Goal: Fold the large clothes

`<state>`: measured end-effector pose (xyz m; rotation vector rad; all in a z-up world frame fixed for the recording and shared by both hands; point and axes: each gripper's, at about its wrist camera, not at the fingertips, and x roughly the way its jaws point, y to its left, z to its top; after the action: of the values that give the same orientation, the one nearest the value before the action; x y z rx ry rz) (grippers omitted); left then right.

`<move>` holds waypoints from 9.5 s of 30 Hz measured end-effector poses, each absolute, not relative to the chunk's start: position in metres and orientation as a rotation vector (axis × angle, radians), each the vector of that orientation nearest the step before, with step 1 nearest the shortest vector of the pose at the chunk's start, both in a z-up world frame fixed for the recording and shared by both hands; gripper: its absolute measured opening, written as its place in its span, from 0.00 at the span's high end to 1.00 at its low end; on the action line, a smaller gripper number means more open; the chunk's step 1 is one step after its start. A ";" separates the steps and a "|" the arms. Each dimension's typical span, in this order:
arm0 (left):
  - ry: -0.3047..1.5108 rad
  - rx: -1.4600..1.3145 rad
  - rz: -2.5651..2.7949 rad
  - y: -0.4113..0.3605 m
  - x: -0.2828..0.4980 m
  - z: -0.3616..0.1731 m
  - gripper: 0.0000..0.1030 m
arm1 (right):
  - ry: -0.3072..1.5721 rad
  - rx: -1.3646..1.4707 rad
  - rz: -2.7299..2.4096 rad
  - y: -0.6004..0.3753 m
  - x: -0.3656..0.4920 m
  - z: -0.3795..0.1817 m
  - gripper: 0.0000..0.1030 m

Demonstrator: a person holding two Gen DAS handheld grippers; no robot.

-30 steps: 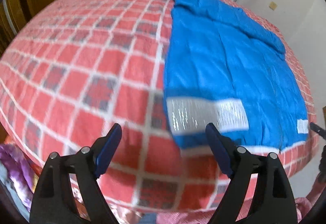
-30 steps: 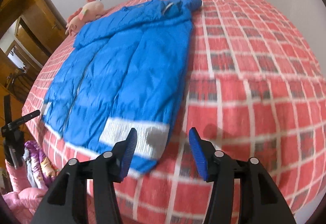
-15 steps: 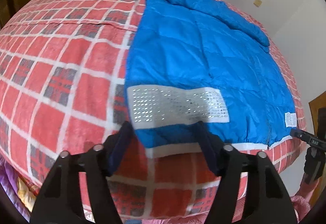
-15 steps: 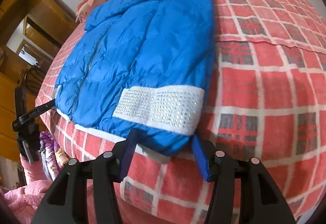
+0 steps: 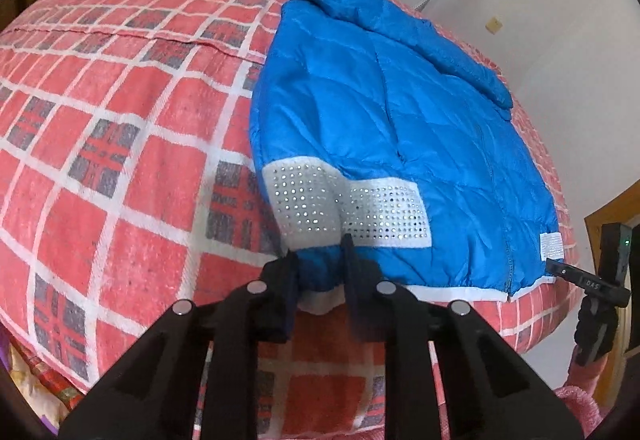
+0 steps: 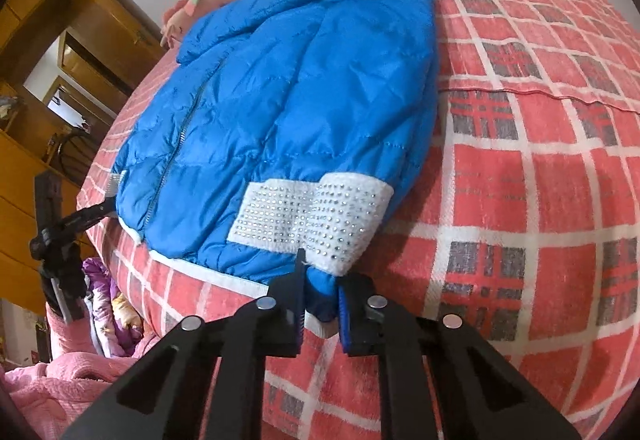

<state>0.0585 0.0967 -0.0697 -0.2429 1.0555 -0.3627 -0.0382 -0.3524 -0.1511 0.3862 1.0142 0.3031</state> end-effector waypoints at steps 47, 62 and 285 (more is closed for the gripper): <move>0.820 -0.168 -0.358 -0.013 0.402 0.045 0.92 | 0.921 0.506 0.217 -0.447 0.297 -0.022 0.93; 0.984 -0.176 -0.301 -0.025 0.482 -0.023 0.85 | 1.017 0.604 0.223 -0.466 0.366 -0.089 0.85; 0.822 0.027 -0.330 0.021 0.096 -0.049 0.47 | 0.731 0.203 -0.026 -0.334 -0.006 -0.136 0.55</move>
<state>0.0964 0.0207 -0.0494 0.0266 0.8221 -0.3305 -0.0056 -0.3341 -0.1359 0.2035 0.7312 -0.0258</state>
